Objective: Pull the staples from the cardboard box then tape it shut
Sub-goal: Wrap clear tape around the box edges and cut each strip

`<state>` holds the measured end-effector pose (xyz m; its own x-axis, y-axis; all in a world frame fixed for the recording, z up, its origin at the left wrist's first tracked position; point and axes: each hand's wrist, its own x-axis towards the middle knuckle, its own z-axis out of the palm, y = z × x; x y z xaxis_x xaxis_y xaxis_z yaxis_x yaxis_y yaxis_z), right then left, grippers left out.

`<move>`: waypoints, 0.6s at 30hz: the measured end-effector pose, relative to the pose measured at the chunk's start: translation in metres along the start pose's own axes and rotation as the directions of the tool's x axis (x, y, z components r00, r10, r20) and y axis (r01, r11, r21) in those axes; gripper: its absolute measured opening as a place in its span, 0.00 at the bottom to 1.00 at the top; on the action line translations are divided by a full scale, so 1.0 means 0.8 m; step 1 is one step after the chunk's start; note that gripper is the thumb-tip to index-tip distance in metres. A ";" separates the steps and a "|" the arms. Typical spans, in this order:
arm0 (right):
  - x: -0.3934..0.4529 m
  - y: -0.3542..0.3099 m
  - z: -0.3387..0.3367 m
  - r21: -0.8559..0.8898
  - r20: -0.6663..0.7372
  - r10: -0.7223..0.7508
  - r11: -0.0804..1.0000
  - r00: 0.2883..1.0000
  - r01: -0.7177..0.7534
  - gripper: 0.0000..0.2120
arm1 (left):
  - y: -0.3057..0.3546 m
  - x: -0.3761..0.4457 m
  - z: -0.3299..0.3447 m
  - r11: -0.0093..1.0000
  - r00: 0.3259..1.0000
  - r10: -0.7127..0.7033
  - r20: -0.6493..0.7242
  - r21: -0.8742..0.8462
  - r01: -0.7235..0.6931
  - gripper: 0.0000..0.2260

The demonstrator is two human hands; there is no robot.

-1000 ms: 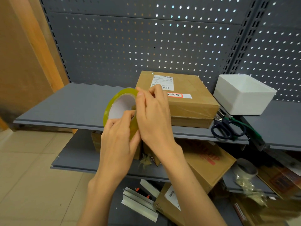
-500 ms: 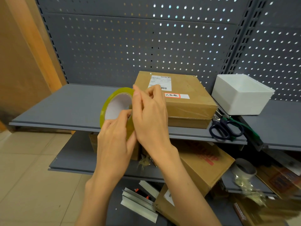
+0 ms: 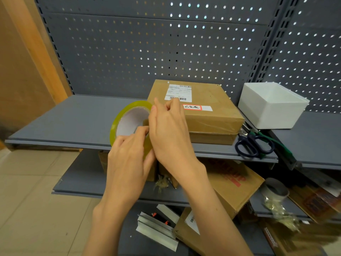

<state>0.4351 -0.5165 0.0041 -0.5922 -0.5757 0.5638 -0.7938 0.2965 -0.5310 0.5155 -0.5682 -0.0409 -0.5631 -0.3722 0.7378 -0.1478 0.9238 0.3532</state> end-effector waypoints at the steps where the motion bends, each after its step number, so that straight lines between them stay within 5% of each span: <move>1: 0.001 0.000 -0.002 -0.016 0.035 0.014 1.000 0.999 -0.013 0.10 | 0.000 0.000 0.001 1.000 1.000 0.004 0.000 -0.002 -0.004 0.10; 13: 0.006 0.002 -0.006 -0.031 0.098 0.046 0.999 0.994 -0.043 0.07 | 0.002 0.001 0.006 1.000 1.000 0.008 -0.018 -0.023 -0.008 0.09; 18: 0.005 0.004 -0.002 -0.007 0.059 0.025 1.000 0.998 -0.024 0.13 | 0.003 0.003 0.006 0.999 0.999 0.021 -0.031 -0.023 -0.022 0.10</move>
<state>0.4300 -0.5163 0.0058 -0.6023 -0.6123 0.5122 -0.7802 0.3157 -0.5400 0.5093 -0.5662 -0.0408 -0.5406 -0.3551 0.7626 -0.1165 0.9294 0.3502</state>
